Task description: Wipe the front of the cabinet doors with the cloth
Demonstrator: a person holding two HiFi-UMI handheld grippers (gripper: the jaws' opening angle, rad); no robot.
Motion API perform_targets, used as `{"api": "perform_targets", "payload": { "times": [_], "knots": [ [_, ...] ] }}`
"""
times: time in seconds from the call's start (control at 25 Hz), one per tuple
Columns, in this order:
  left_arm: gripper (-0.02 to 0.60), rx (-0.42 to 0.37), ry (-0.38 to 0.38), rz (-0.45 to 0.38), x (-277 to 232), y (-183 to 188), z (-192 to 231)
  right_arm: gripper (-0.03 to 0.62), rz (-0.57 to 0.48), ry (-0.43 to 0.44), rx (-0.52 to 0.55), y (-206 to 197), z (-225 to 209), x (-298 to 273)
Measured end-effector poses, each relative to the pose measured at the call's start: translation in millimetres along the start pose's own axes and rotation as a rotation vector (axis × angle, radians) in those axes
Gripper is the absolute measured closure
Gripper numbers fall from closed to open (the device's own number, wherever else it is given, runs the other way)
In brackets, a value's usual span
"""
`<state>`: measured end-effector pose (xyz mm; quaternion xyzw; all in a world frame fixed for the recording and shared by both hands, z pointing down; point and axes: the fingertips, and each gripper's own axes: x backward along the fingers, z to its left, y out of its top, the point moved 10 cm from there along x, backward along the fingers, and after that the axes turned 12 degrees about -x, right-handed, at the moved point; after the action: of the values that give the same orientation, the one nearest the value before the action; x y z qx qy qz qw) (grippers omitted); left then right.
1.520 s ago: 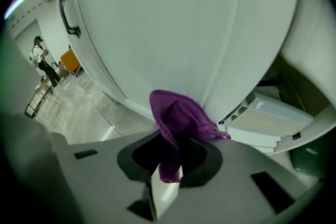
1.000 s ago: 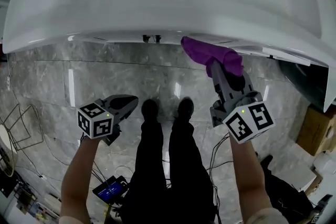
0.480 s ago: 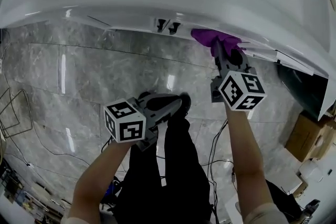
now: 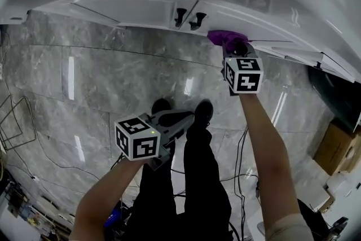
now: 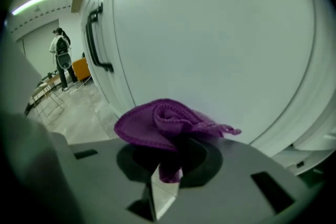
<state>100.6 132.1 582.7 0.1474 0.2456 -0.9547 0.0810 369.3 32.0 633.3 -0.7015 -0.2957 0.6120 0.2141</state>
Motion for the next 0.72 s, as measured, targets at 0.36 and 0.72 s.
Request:
{"api": "perform_targets", "payload": {
  "times": [0.36,0.72],
  "knots": [
    [0.561,0.047,0.004,0.037,7.6,-36.9,5.5,0.53,0.211,-0.105,-0.028,-58.4,-11.6,-84.8],
    [0.561,0.049,0.04,-0.02,23.9,-16.3,-5.4,0.531,0.053,0.074,-0.174,-11.8,25.3,14.2]
  ]
}}
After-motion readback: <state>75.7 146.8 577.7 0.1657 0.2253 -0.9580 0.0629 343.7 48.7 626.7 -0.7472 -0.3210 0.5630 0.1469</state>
